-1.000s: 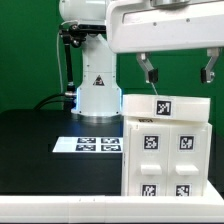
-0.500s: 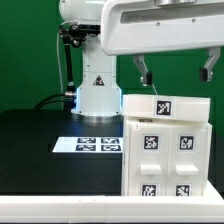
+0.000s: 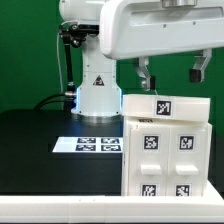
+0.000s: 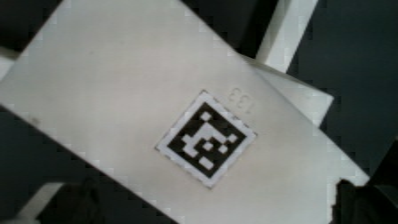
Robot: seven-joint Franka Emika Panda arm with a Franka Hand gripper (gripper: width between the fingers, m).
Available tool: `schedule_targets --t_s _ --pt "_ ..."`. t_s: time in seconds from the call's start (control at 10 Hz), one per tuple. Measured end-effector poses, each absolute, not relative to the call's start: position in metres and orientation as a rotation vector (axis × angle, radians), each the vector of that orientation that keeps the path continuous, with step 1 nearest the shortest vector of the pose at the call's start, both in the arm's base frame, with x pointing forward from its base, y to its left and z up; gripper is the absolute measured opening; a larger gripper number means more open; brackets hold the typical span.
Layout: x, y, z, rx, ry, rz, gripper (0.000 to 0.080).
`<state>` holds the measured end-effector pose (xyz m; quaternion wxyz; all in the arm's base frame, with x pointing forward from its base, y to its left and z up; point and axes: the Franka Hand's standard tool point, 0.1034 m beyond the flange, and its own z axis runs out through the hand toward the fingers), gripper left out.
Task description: Assemble cabinet
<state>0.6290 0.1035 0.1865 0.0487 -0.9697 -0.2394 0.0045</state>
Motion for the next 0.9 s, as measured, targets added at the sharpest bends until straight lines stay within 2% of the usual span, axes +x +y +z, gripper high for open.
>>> schedule_targets --t_s 0.2,0.4,0.9 --pt "0.628 0.102 0.184 -2.839 -1.222 -0.020 0.0649" --pt "0.626 0.101 0.180 -2.737 -1.502 0.000 0.0649" --pt "0.624 0.100 0.168 -2.720 -1.546 0.023 0.0649"
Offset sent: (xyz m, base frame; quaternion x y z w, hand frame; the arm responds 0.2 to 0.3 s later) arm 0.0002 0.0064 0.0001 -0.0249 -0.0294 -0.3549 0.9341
